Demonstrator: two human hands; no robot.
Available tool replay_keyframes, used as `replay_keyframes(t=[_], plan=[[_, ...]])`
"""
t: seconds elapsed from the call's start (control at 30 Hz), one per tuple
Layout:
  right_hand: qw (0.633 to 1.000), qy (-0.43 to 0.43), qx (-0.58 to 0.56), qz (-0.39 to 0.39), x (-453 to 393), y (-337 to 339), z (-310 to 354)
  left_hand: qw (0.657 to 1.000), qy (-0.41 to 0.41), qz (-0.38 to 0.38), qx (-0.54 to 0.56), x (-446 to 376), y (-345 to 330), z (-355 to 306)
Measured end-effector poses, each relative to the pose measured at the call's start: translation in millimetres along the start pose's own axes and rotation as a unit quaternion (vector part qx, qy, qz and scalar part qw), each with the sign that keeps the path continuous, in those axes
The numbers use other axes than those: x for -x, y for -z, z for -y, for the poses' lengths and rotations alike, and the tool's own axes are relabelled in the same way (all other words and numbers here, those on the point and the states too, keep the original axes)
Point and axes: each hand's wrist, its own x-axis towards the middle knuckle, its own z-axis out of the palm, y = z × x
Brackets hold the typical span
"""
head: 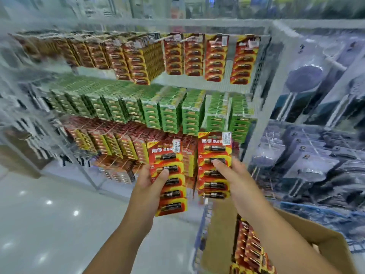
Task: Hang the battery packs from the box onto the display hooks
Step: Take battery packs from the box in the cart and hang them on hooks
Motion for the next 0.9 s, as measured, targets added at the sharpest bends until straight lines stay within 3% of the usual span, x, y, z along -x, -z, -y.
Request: replay_keyframes(t=[0.17,0.37,0.67,0.9], plan=[[0.998,0.058,0.020,0.028,8,-115,14,0.999,-0.038,0.010,0.023,-9,111,-51],[0.996,0.074,-0.016,0.056,21,-219,45,0.997,-0.068,0.003,0.038,-17,195,-109],[0.994,0.075,0.011,0.080,-29,-305,65,0.994,-0.094,-0.017,0.054,-86,248,-152],[0.993,0.091,-0.012,0.078,-131,-353,85,0.991,-0.117,-0.012,0.060,-188,269,-183]])
